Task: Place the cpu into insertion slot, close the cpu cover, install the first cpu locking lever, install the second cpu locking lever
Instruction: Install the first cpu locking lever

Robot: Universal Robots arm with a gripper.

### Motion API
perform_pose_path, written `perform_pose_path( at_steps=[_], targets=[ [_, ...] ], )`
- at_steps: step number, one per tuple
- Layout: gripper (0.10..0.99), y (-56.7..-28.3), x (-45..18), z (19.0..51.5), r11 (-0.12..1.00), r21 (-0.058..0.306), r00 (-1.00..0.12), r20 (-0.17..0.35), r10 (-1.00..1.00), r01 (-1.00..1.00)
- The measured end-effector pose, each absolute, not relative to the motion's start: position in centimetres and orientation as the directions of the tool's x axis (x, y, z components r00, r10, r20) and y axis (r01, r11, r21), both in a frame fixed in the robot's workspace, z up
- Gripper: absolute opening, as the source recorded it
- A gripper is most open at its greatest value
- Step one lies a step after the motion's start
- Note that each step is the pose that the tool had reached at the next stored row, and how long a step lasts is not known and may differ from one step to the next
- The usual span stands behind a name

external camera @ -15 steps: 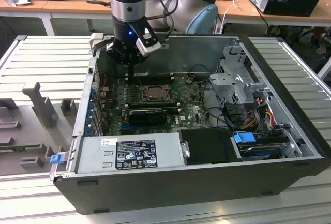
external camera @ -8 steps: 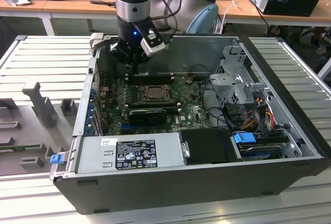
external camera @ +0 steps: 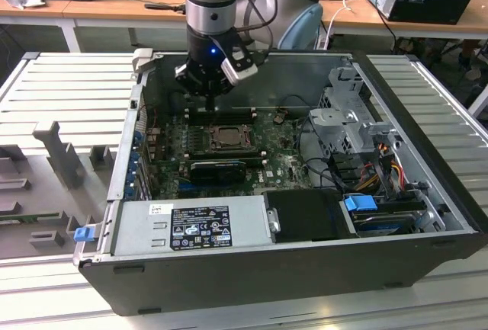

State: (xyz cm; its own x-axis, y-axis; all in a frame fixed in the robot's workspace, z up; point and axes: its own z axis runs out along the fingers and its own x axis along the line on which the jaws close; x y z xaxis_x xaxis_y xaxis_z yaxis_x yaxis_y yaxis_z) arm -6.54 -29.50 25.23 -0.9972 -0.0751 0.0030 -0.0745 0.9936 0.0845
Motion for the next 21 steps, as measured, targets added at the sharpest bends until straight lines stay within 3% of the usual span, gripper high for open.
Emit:
perform_pose_path(
  at_steps=[4, 8, 21],
  targets=[
    [0.106, -29.5, -5.0, 25.0, 0.993, 0.086, -0.997, 0.005, -0.075, -0.075],
    [0.106, -29.5, -4.7, 24.8, 0.987, 0.143, -0.997, 0.001, -0.076, -0.075],
    [0.106, -29.5, -4.4, 23.8, 0.987, 0.144, -0.997, 0.001, -0.076, -0.075]
  ],
)
